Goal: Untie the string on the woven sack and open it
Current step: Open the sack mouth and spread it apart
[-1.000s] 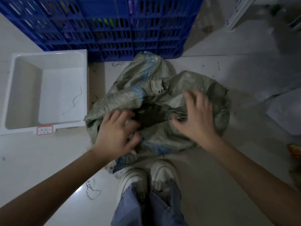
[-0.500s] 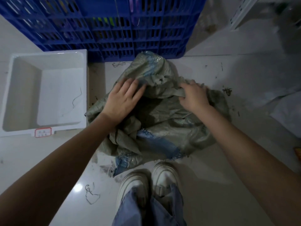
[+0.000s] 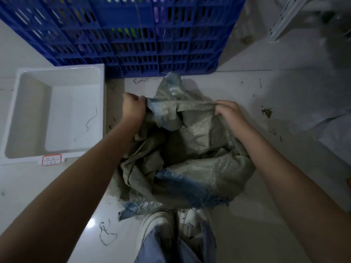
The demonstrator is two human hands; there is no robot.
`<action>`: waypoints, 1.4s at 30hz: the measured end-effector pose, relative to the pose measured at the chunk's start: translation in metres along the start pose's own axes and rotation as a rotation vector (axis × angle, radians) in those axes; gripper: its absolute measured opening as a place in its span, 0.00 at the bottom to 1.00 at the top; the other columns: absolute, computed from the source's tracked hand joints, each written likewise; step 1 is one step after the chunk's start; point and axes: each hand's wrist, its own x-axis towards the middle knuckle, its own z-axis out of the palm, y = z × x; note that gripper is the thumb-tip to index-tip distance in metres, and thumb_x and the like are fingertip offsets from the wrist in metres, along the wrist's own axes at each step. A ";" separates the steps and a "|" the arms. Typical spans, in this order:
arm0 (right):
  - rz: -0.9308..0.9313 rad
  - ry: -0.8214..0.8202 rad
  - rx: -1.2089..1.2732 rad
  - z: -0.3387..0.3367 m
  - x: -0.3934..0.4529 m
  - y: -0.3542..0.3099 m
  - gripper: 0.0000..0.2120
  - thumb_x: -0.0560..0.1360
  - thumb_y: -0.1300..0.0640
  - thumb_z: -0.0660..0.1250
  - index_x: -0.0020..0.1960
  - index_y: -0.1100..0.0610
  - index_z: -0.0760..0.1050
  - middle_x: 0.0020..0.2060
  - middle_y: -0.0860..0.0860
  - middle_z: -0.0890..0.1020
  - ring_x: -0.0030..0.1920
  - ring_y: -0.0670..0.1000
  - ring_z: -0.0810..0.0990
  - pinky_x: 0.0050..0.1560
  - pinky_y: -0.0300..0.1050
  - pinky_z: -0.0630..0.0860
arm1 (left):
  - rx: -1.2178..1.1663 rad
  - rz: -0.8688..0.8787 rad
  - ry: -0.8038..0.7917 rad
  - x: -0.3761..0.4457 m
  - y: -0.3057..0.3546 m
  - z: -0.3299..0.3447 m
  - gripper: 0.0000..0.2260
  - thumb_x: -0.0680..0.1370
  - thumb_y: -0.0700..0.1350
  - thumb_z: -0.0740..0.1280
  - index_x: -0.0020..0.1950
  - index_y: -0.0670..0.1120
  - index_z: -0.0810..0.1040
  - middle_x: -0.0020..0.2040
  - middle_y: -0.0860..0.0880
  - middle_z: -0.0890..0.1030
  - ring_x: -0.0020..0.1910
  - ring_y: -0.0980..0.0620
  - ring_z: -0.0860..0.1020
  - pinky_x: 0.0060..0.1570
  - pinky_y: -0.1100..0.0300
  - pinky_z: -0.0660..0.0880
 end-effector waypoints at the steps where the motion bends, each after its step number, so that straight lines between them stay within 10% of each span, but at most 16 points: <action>1: 0.038 -0.004 0.034 -0.003 0.002 0.000 0.09 0.60 0.59 0.59 0.22 0.51 0.68 0.21 0.45 0.68 0.29 0.45 0.68 0.32 0.41 0.62 | -0.055 -0.081 -0.057 0.006 0.001 -0.005 0.06 0.79 0.43 0.60 0.48 0.41 0.71 0.48 0.39 0.78 0.46 0.46 0.76 0.41 0.59 0.73; 5: 0.342 -0.107 0.243 -0.011 0.008 0.011 0.07 0.68 0.55 0.63 0.34 0.55 0.77 0.23 0.47 0.80 0.30 0.48 0.78 0.38 0.40 0.71 | -0.215 -0.364 -0.409 0.019 0.007 -0.025 0.11 0.77 0.41 0.59 0.35 0.44 0.70 0.27 0.48 0.74 0.20 0.54 0.74 0.21 0.67 0.71; 10: 0.501 -0.220 0.305 -0.002 0.028 0.030 0.23 0.78 0.53 0.59 0.29 0.56 0.84 0.27 0.49 0.84 0.32 0.49 0.83 0.40 0.40 0.75 | -0.059 -0.352 -0.409 0.034 -0.008 -0.020 0.13 0.80 0.38 0.55 0.37 0.43 0.71 0.17 0.53 0.77 0.16 0.59 0.75 0.19 0.68 0.72; 16: 0.402 -0.052 -0.094 0.003 0.032 0.026 0.12 0.74 0.52 0.65 0.51 0.60 0.78 0.39 0.54 0.82 0.44 0.54 0.81 0.40 0.39 0.74 | 0.085 -0.400 -0.294 0.032 -0.008 -0.006 0.08 0.77 0.43 0.60 0.42 0.40 0.74 0.44 0.42 0.76 0.34 0.47 0.71 0.34 0.59 0.70; 20: 0.051 0.257 -0.446 -0.011 0.001 -0.017 0.28 0.72 0.44 0.65 0.66 0.58 0.66 0.61 0.55 0.73 0.61 0.53 0.72 0.57 0.46 0.70 | 0.414 0.231 -0.012 -0.008 0.009 -0.017 0.20 0.76 0.52 0.62 0.62 0.41 0.71 0.60 0.41 0.75 0.56 0.42 0.74 0.58 0.47 0.72; 23: -0.008 0.261 -0.707 -0.006 -0.044 -0.034 0.35 0.71 0.39 0.64 0.68 0.60 0.62 0.63 0.58 0.71 0.62 0.58 0.72 0.59 0.53 0.73 | 0.910 0.691 0.229 -0.071 -0.001 -0.025 0.21 0.73 0.54 0.66 0.55 0.38 0.73 0.53 0.37 0.76 0.52 0.38 0.76 0.49 0.46 0.73; 29: 0.527 -0.121 -0.951 0.040 -0.053 0.004 0.61 0.62 0.26 0.65 0.76 0.56 0.34 0.76 0.63 0.45 0.74 0.68 0.51 0.69 0.70 0.58 | 1.516 0.169 -0.119 -0.100 -0.050 0.006 0.38 0.76 0.65 0.54 0.75 0.40 0.52 0.73 0.32 0.58 0.68 0.26 0.63 0.55 0.34 0.72; 35: 0.555 -0.019 -0.940 0.069 -0.029 0.027 0.59 0.66 0.33 0.69 0.76 0.59 0.33 0.74 0.68 0.49 0.71 0.71 0.56 0.67 0.70 0.60 | 1.235 -0.010 -0.191 -0.058 -0.073 0.026 0.45 0.75 0.61 0.63 0.76 0.46 0.32 0.77 0.36 0.39 0.69 0.30 0.63 0.55 0.40 0.75; 42: 0.324 0.176 -0.430 0.032 -0.015 0.032 0.16 0.73 0.54 0.65 0.60 0.57 0.70 0.51 0.54 0.78 0.50 0.55 0.78 0.48 0.45 0.74 | 0.217 -0.055 -0.007 -0.035 -0.065 -0.003 0.38 0.75 0.34 0.60 0.77 0.56 0.46 0.76 0.42 0.54 0.68 0.38 0.68 0.63 0.51 0.70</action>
